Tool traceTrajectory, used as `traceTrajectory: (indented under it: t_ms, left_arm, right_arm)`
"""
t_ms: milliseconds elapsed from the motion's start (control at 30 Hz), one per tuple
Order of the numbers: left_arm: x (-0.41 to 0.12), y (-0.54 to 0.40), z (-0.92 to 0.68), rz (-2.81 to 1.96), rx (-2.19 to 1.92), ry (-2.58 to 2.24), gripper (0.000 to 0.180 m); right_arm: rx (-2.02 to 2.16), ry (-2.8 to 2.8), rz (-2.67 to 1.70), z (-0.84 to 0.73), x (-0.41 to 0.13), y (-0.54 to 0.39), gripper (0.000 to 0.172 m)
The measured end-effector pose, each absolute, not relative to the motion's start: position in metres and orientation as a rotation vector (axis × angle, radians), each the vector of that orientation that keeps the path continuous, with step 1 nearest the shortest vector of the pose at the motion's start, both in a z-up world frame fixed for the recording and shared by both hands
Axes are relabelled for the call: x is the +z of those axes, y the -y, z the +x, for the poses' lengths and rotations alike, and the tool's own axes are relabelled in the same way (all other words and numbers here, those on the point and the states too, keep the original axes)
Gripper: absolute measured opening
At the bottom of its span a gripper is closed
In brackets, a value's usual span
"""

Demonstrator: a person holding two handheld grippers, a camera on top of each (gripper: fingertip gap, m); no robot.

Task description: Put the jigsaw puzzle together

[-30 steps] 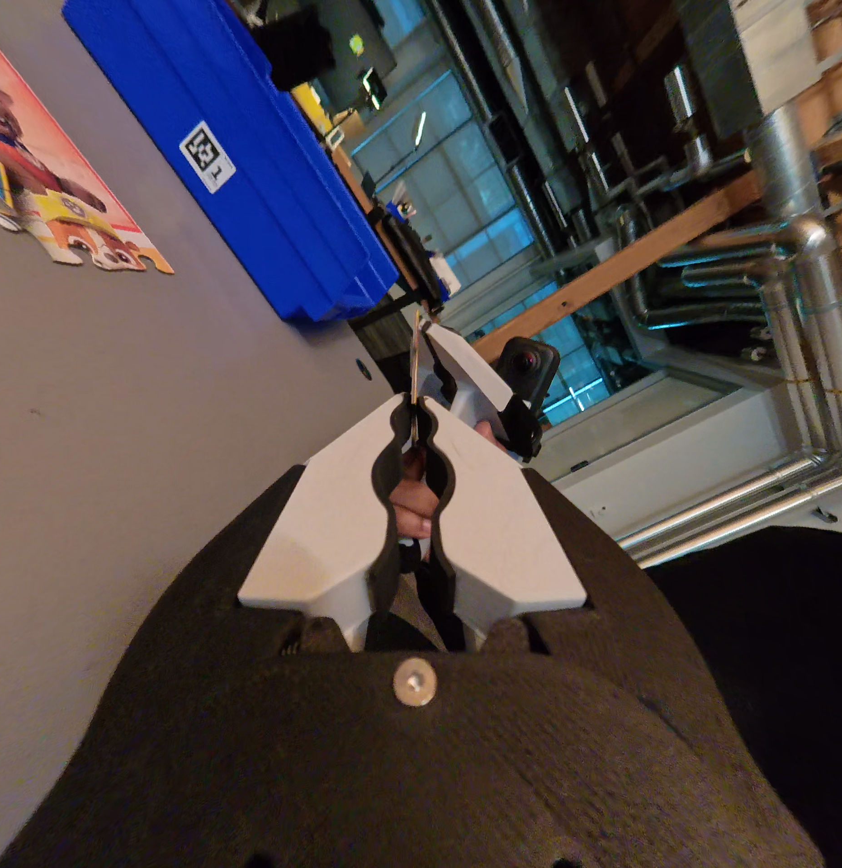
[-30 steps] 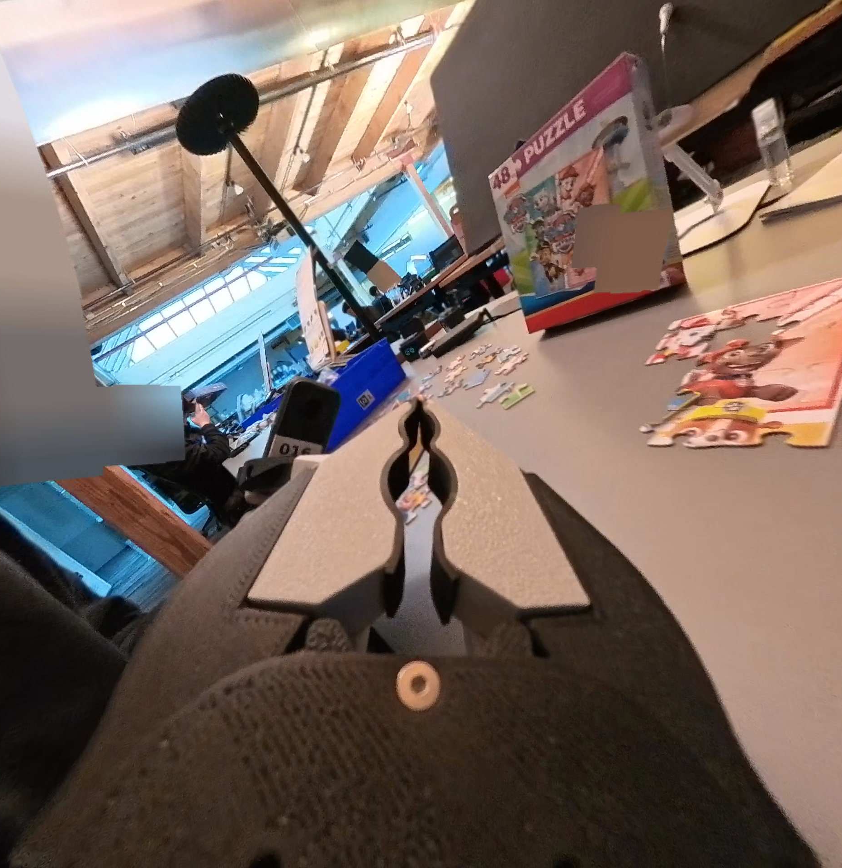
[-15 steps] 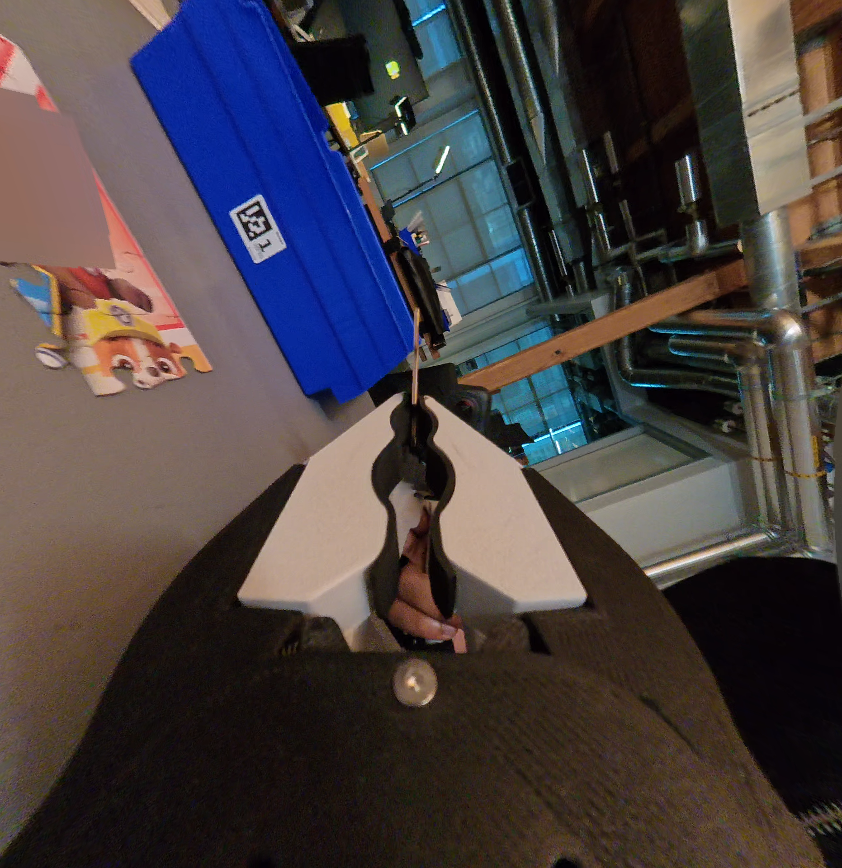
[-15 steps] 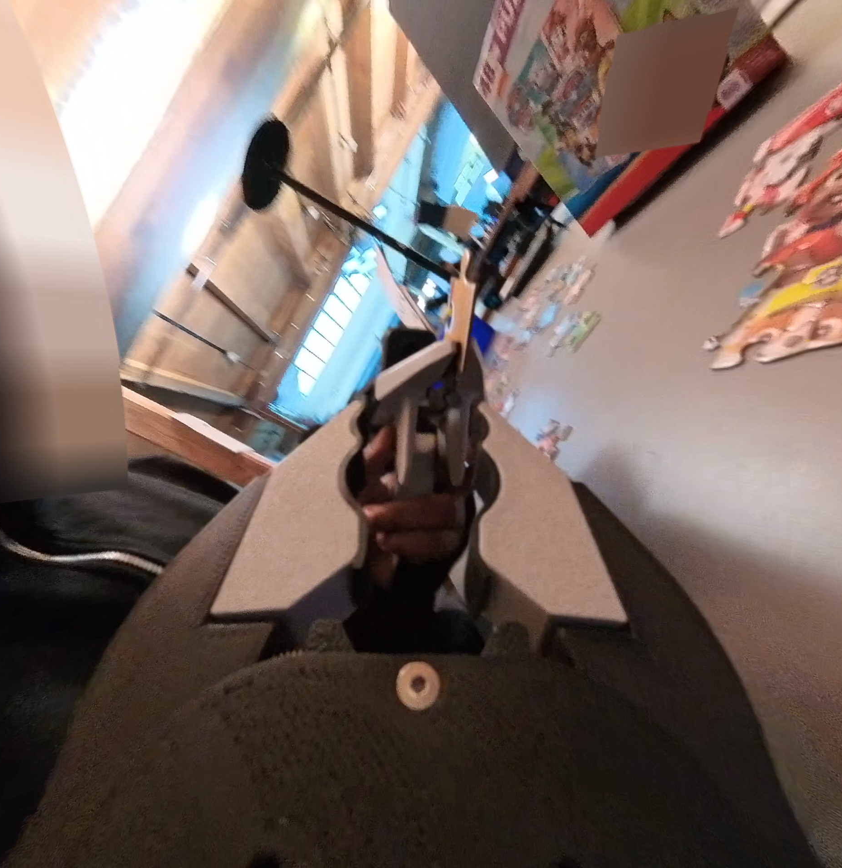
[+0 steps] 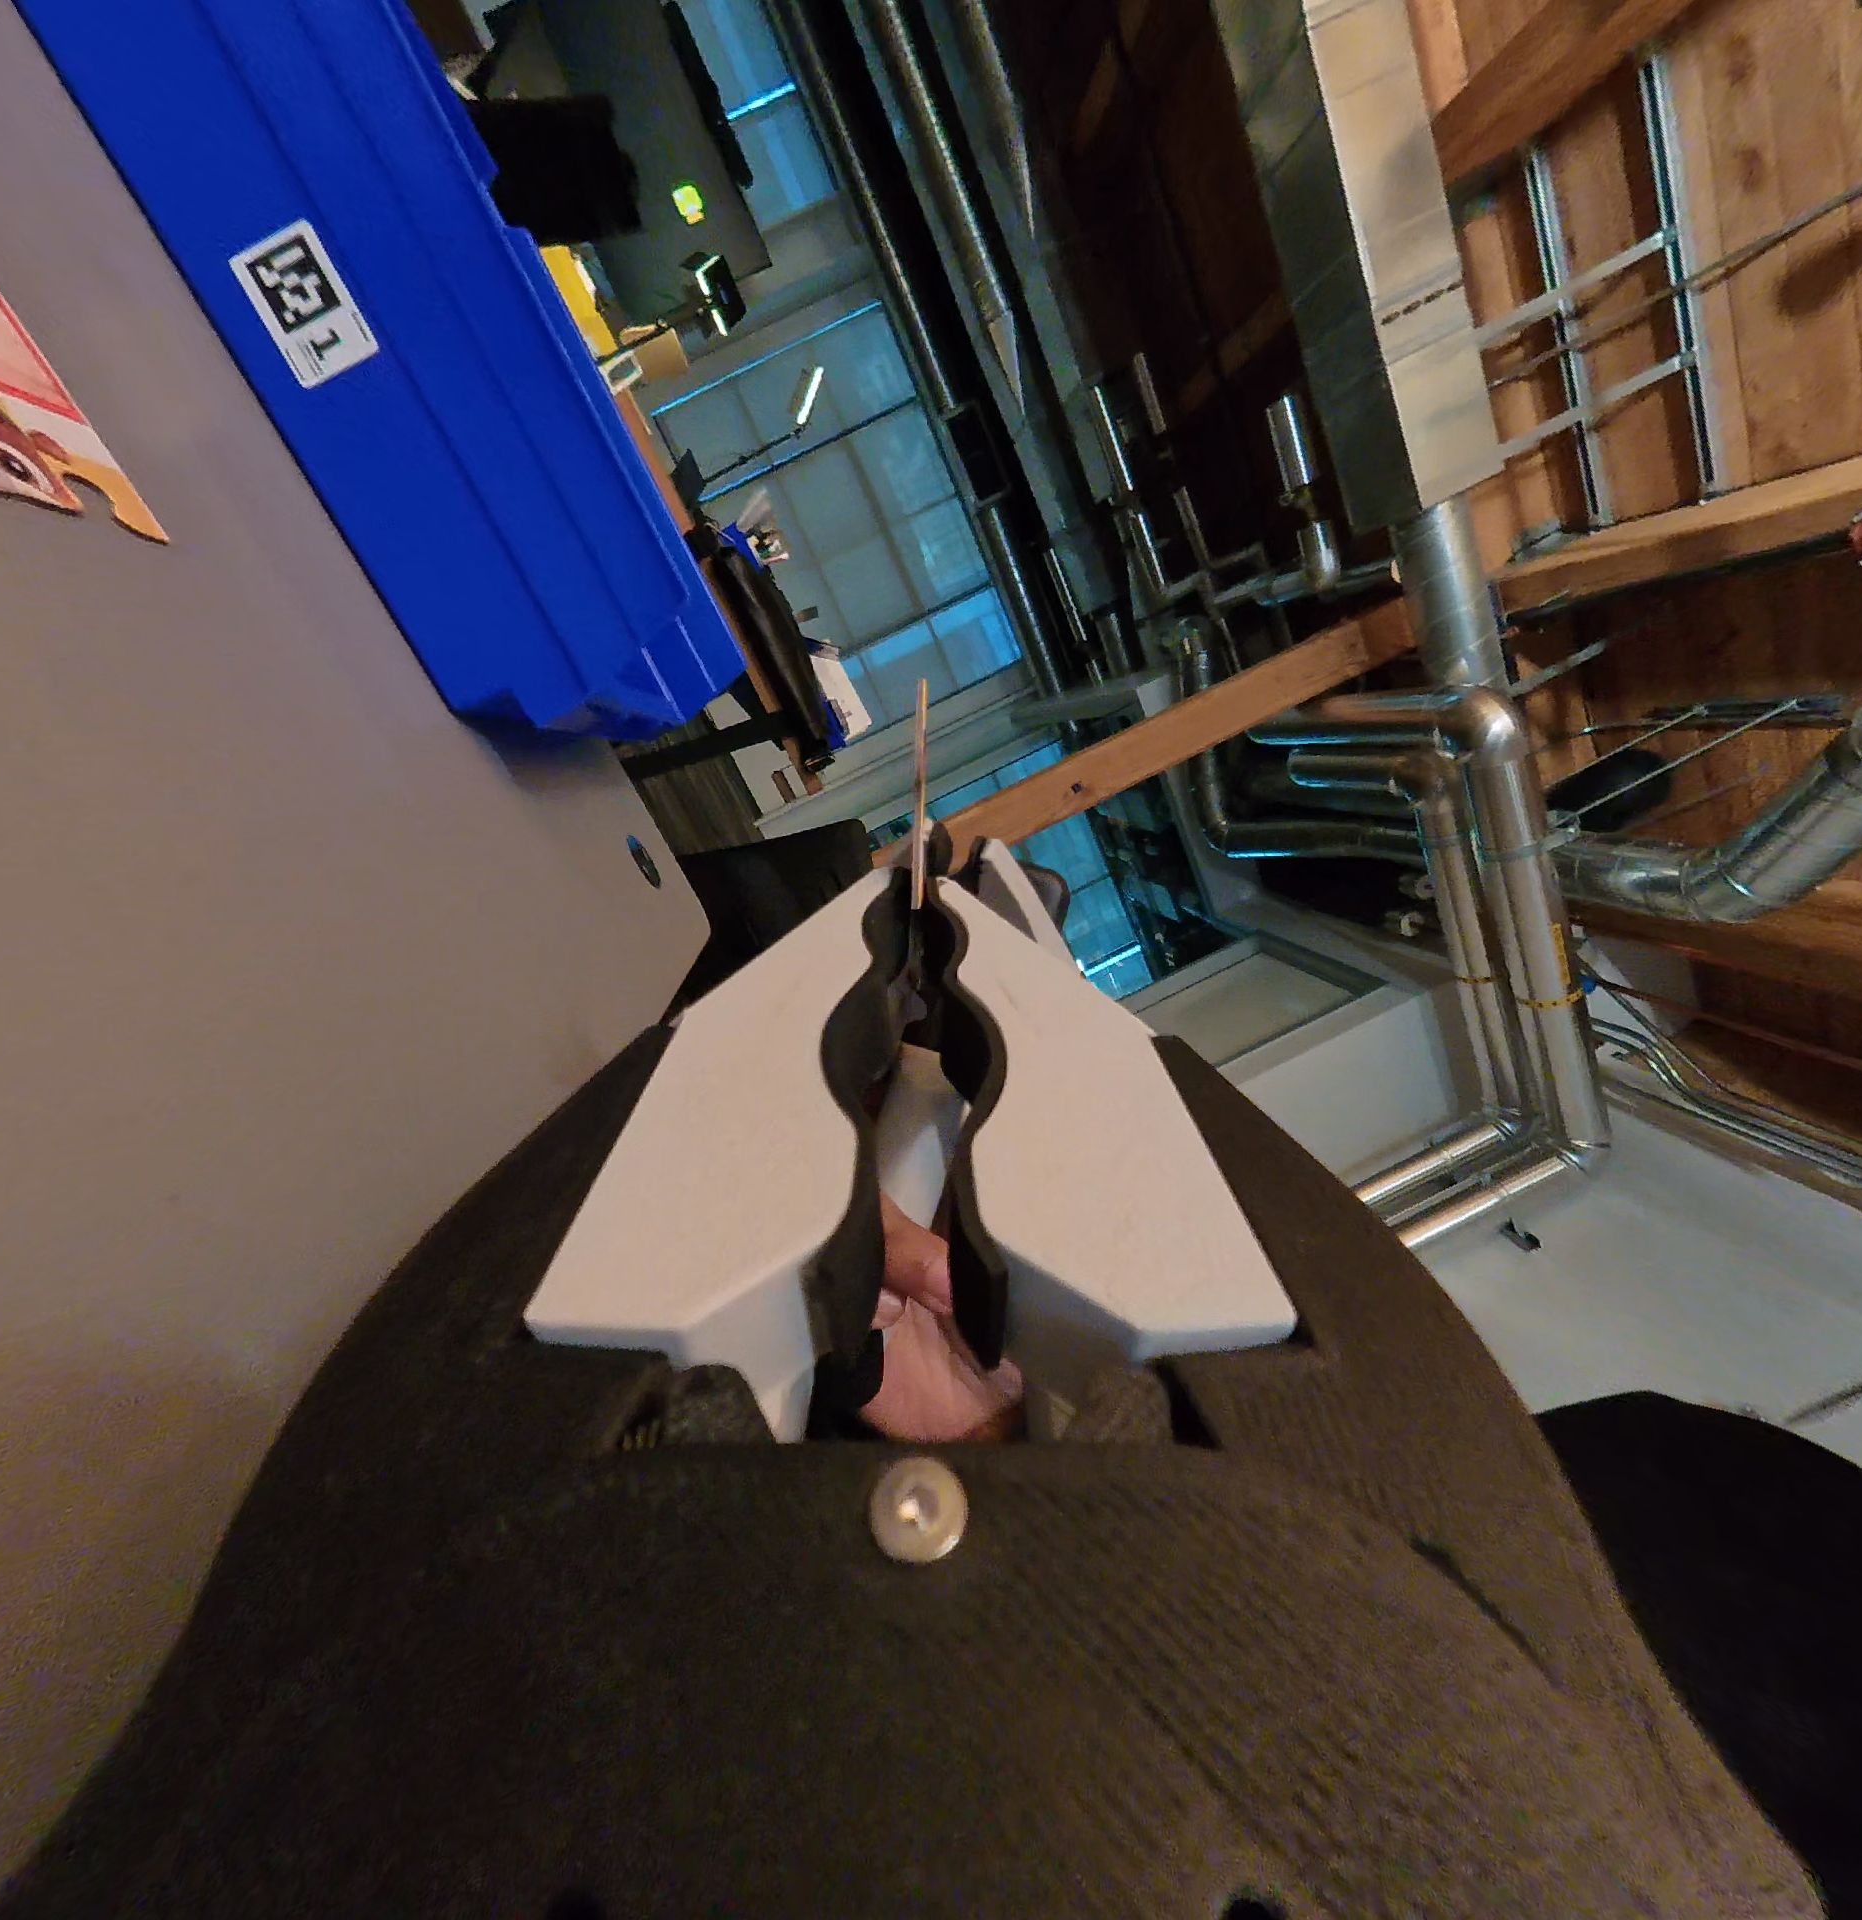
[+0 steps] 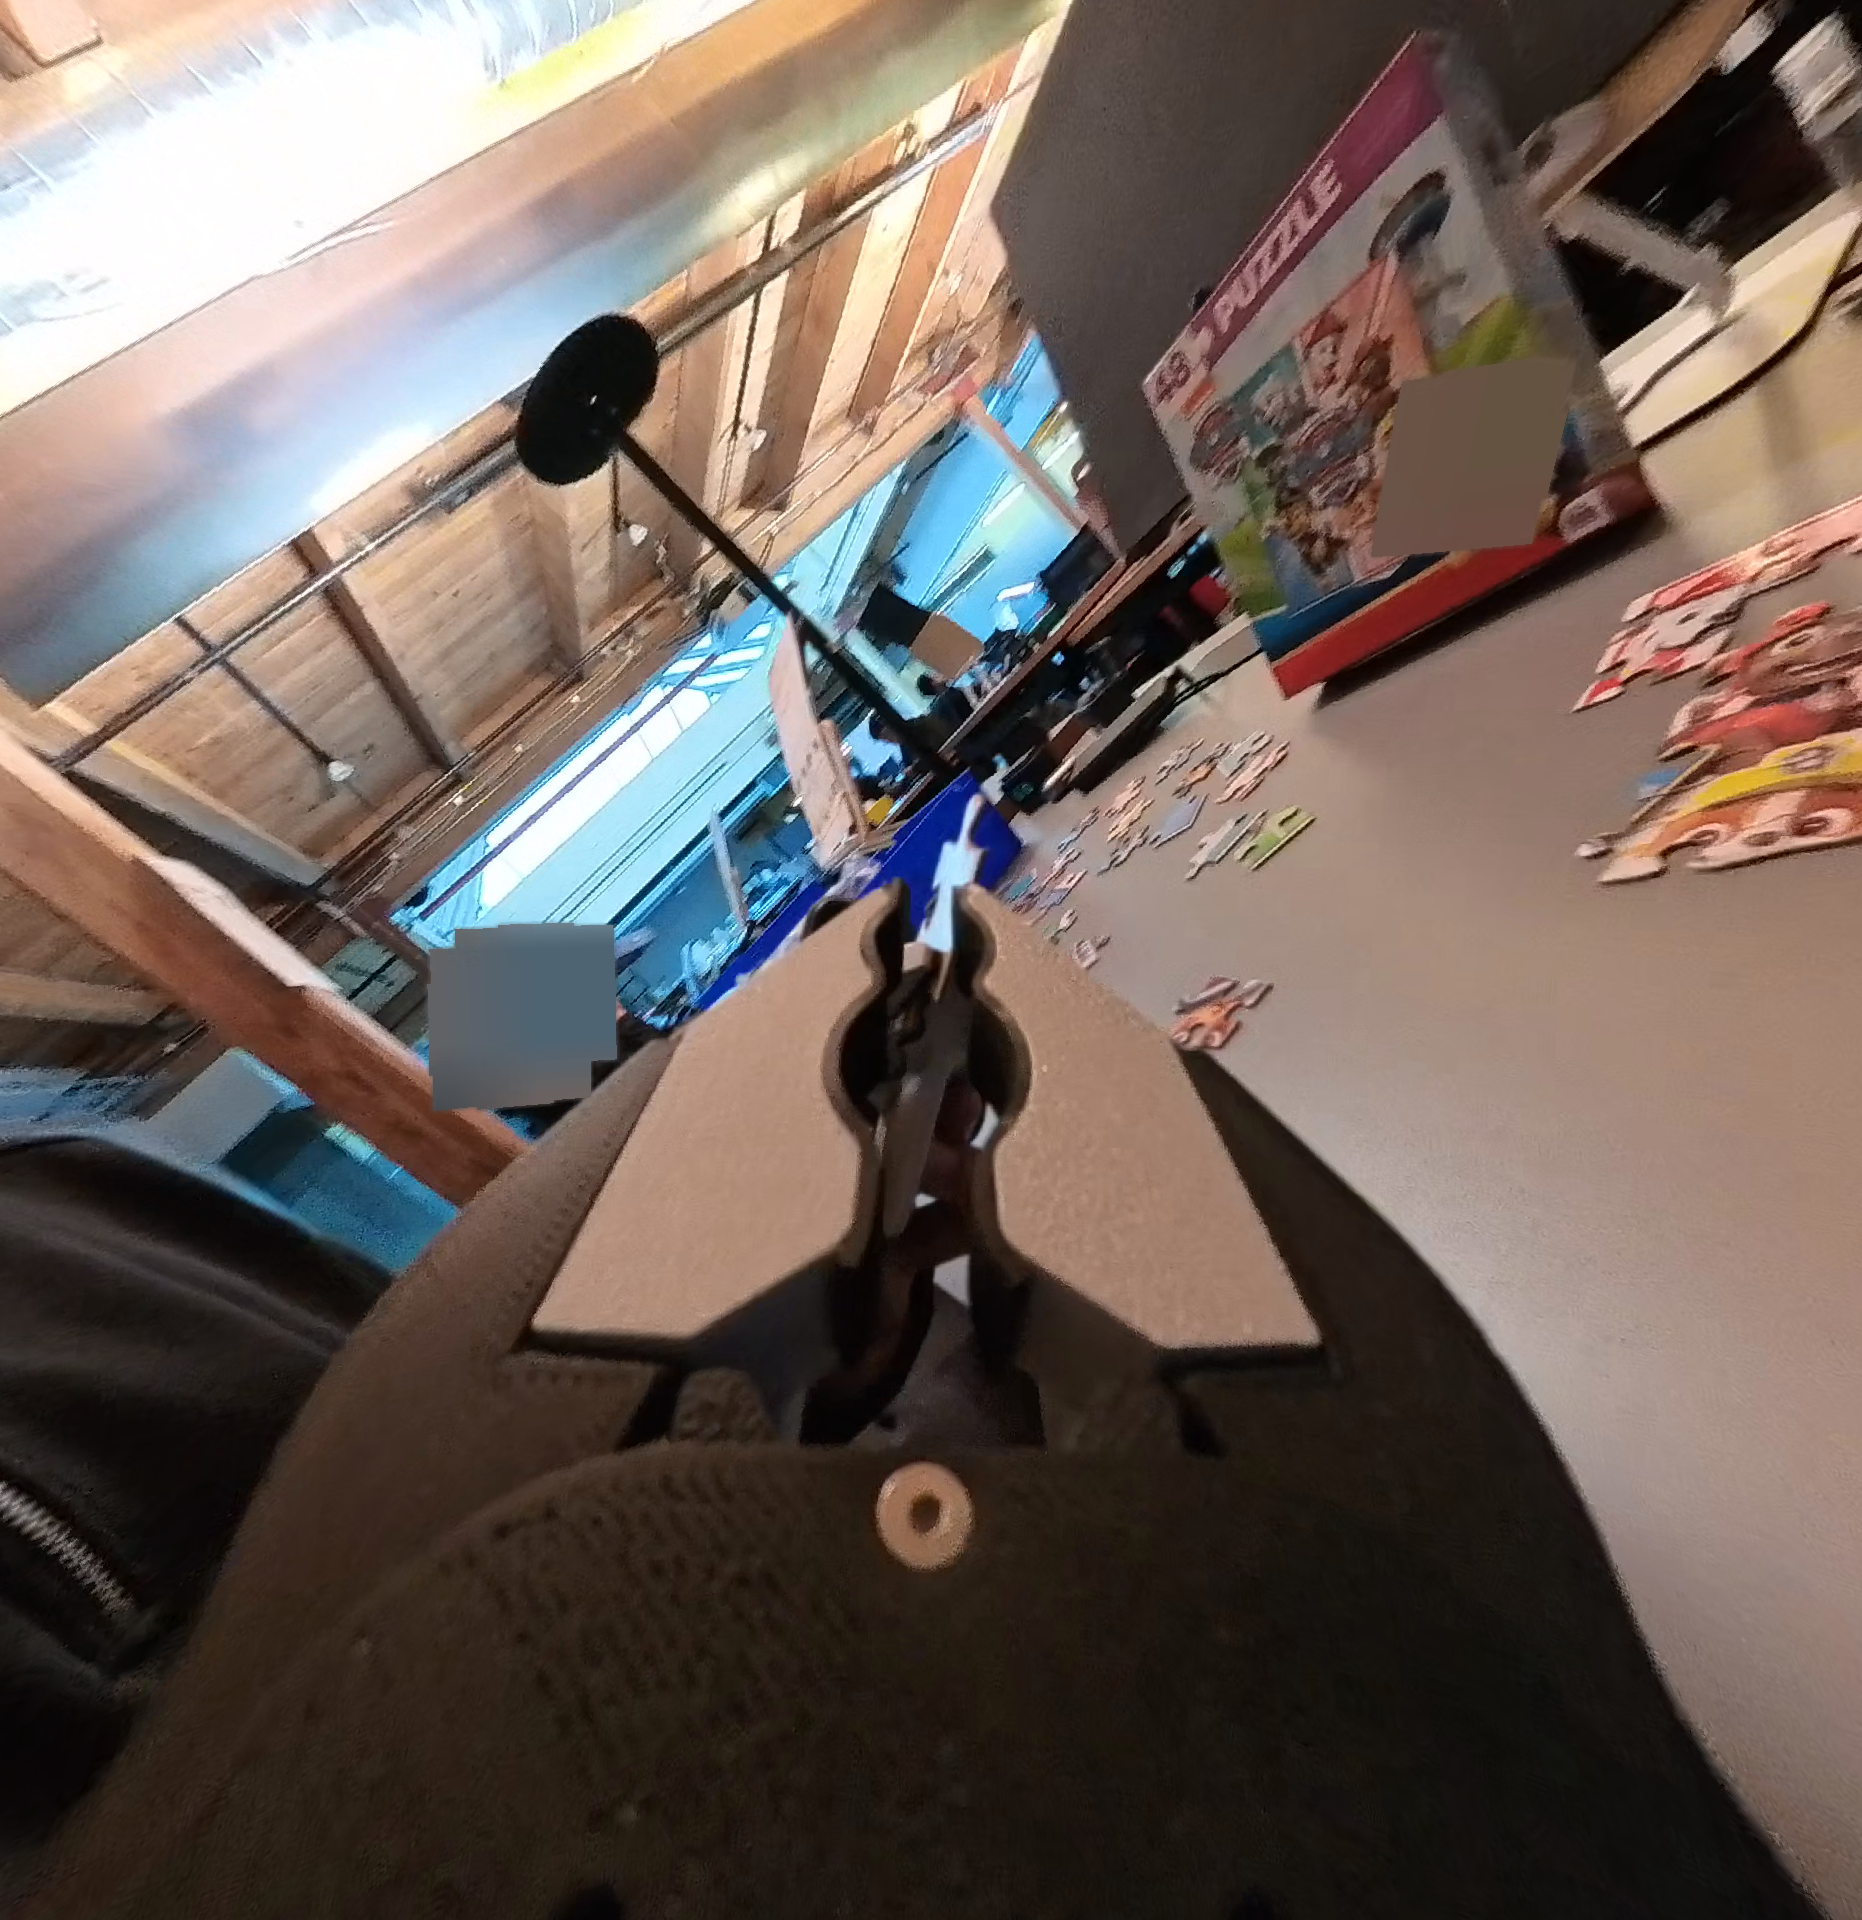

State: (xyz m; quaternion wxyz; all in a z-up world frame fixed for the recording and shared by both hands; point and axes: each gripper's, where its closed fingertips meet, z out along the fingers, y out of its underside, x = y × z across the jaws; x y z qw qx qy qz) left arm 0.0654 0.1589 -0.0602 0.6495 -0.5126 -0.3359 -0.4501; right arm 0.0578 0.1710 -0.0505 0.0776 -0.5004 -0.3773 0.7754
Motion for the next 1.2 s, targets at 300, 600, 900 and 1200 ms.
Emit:
traceTrajectory:
  t_ms: [300,600,900,1200]
  left_arm:
    - [-0.066,-0.188,0.082,-1.273,-1.134,0.684,0.0]
    - [-0.118,-0.201,0.013,-1.908,-0.514,0.56,0.039]
    - [-0.147,-0.227,-0.053,-2.155,-0.327,0.551,0.039]
    - [-0.167,-0.233,-0.053,-2.238,-0.262,0.519,0.037]
  right_arm:
    - [2.322,1.075,-1.564,0.057,-0.06,-0.188,0.0]
    - [1.788,1.359,-1.677,0.011,-0.088,-0.242,0.0]
    - [1.553,1.661,-1.961,-0.036,-0.14,-0.248,0.0]
    - [1.234,1.701,-1.927,-0.047,-0.175,-0.264,0.005]
